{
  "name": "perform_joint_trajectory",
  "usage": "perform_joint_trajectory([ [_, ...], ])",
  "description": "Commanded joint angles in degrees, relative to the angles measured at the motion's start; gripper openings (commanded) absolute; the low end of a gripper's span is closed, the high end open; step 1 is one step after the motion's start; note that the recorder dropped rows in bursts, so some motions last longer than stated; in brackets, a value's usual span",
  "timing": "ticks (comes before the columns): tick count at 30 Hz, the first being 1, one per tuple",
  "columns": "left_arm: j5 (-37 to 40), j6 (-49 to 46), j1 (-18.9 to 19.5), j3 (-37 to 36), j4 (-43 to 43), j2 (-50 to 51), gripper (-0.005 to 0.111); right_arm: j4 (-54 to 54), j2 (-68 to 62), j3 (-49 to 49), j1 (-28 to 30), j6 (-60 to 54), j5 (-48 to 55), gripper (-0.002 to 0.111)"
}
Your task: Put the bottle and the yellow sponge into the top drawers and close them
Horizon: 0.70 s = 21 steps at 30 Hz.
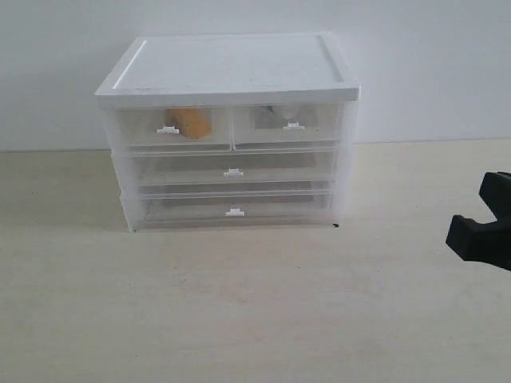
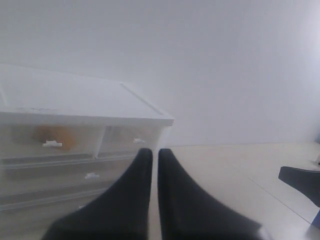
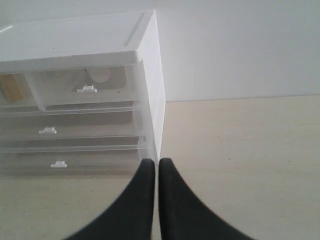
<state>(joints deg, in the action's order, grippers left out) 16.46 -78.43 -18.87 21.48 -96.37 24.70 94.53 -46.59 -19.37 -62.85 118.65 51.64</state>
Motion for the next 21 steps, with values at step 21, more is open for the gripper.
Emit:
perform_joint_trajectory([
  [21,-0.3,0.5,-0.4,-0.3,0.2,-0.4,0.004,4.7,15.3,1.8,22.7,0.5,-30.1,0.0],
])
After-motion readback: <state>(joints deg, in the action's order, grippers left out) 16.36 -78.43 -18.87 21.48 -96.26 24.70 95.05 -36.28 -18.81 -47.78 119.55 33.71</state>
